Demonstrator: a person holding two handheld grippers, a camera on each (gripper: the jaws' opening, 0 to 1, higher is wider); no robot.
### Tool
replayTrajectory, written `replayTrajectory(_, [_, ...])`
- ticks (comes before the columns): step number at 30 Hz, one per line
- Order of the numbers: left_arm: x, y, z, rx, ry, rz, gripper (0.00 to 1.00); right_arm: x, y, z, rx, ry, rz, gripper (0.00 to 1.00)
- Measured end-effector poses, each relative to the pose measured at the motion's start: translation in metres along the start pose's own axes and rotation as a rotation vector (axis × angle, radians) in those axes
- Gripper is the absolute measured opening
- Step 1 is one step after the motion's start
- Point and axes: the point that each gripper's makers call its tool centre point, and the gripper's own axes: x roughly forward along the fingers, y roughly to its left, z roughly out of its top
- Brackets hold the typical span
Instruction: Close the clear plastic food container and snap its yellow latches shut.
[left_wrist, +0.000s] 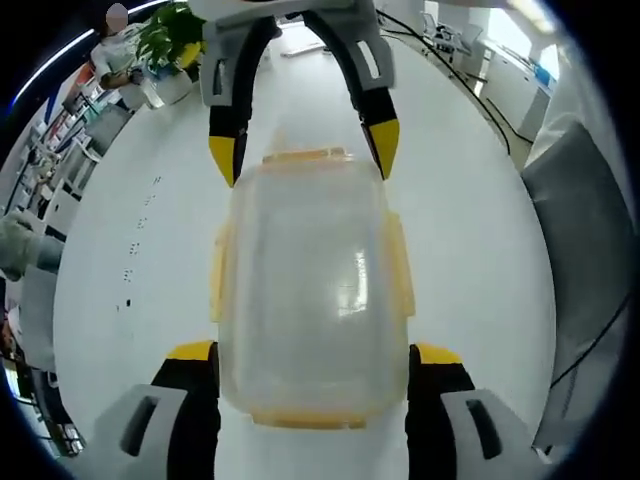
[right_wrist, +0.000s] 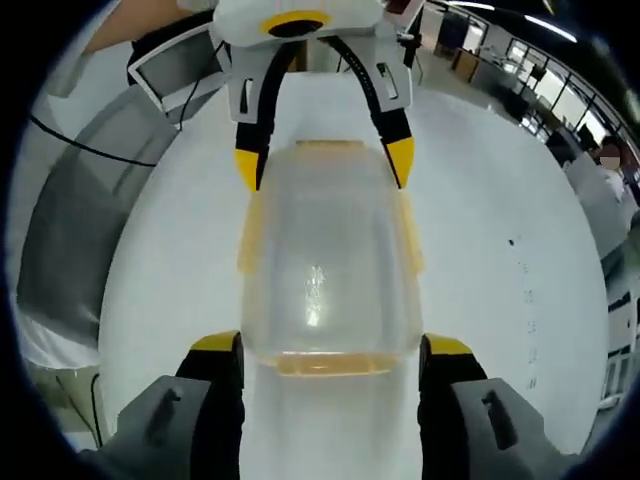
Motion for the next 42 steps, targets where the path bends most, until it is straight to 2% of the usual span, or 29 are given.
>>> replayTrajectory(7, [0.002,0.012,-0.002,-0.008,-0.022,0.0,0.73,0.001,-0.01,0.0,0.01,-0.015,-0.002,0.68])
replayTrajectory(21, [0.004,0.013,-0.002,0.005,-0.021,0.01,0.74,0.002,-0.012,0.0,0.016,-0.003,-0.003,0.68])
replayTrajectory(28, [-0.001,0.022,-0.007,-0.015,0.01,0.07,0.72,-0.003,-0.014,0.0,0.026,0.009,-0.037,0.68])
replayTrajectory(31, [-0.009,0.026,-0.008,-0.063,0.002,0.097,0.74,-0.012,-0.019,0.002,0.045,-0.005,-0.066,0.74])
replayTrajectory(32, [-0.012,0.027,-0.01,-0.083,0.011,0.114,0.78,-0.014,-0.018,0.003,0.056,-0.019,-0.071,0.78])
replayTrajectory(34, [-0.018,0.025,-0.011,-0.074,0.006,0.122,0.84,-0.021,-0.011,0.013,0.07,-0.09,-0.067,0.87])
replayTrajectory(36, [-0.025,0.022,-0.011,-0.078,0.001,0.144,0.9,-0.03,-0.007,0.014,0.086,-0.109,-0.085,0.95])
replayTrajectory(39, [-0.037,0.015,-0.011,-0.112,-0.027,0.171,0.99,-0.042,-0.008,0.017,0.076,-0.11,-0.134,0.97])
replayTrajectory(42, [-0.053,0.011,-0.012,-0.119,-0.047,0.229,0.99,-0.059,-0.002,0.023,0.095,-0.148,-0.18,0.99])
